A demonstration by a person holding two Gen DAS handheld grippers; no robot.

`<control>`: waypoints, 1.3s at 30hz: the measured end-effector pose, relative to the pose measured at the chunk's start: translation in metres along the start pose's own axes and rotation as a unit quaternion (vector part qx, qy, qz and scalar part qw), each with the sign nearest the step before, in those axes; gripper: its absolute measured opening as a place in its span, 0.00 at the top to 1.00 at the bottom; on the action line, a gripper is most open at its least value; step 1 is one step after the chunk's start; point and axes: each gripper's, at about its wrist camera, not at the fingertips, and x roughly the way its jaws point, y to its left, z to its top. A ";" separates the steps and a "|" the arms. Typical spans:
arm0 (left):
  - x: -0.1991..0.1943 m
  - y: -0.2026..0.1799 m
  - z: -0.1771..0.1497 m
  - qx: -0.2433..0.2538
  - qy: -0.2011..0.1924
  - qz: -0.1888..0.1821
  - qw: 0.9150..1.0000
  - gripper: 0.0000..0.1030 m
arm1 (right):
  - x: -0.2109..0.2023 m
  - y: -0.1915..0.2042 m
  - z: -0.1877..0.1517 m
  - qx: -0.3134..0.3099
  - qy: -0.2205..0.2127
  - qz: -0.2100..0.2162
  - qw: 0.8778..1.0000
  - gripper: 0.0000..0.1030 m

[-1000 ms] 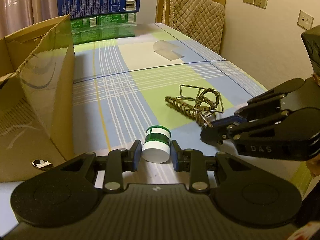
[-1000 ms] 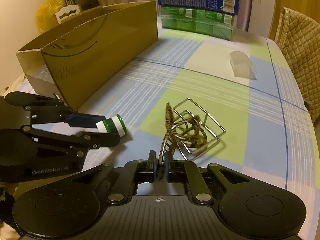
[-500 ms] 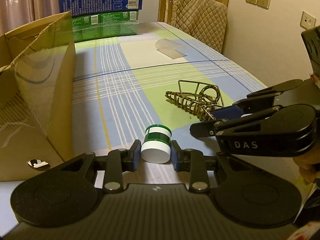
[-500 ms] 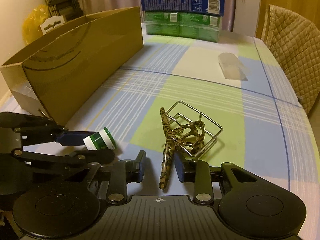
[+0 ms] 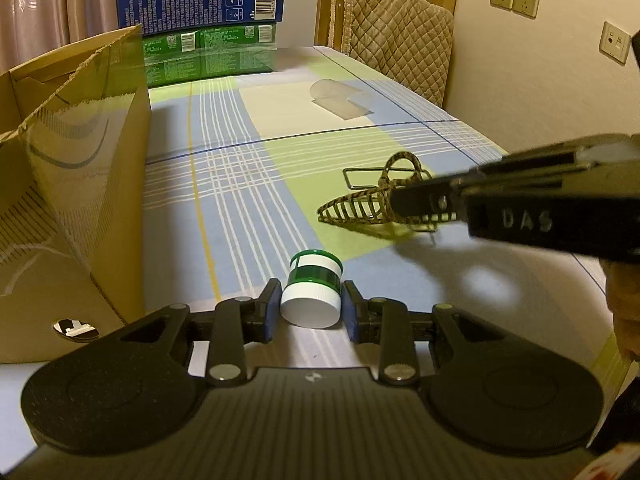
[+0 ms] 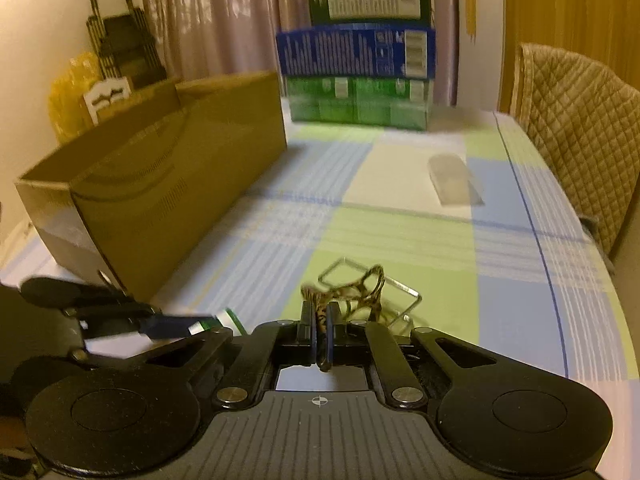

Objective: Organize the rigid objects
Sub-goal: 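Pull the coiled spring up off the wire stand with the right gripper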

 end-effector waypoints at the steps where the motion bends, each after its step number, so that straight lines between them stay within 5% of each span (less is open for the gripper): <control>1: 0.000 0.000 0.000 0.000 0.000 0.000 1.000 0.73 | -0.002 0.001 0.001 -0.001 -0.008 0.000 1.000 0.99; 7: 0.002 -0.001 0.000 0.003 -0.002 0.000 1.000 0.70 | -0.014 -0.001 0.009 0.007 -0.047 0.007 0.999 1.00; 12: 0.002 -0.001 0.000 0.005 -0.002 0.000 1.000 0.70 | -0.008 -0.001 0.002 -0.010 0.012 0.015 1.000 0.99; 21: 0.001 0.001 -0.001 0.002 -0.002 -0.003 1.000 0.70 | -0.011 0.004 -0.008 -0.030 0.012 -0.005 0.999 0.96; 23: 0.000 0.001 -0.001 0.000 -0.002 -0.003 1.000 0.70 | -0.013 0.005 -0.007 -0.036 0.003 -0.013 0.999 0.81; 25: 0.001 0.001 -0.001 -0.001 -0.002 -0.003 1.000 0.70 | -0.012 0.006 -0.008 -0.045 0.006 -0.022 0.999 0.35; 26: 0.001 0.001 -0.001 -0.001 -0.002 -0.003 1.000 0.70 | -0.011 0.006 -0.008 -0.047 0.006 -0.025 0.999 0.34; 33: 0.001 0.000 -0.002 0.006 -0.003 -0.001 1.000 0.70 | 0.004 0.008 -0.009 -0.070 0.032 -0.014 0.997 0.36; 39: 0.002 -0.002 -0.003 0.022 -0.003 0.005 1.000 0.70 | 0.012 0.004 -0.009 -0.069 0.055 -0.008 0.996 0.54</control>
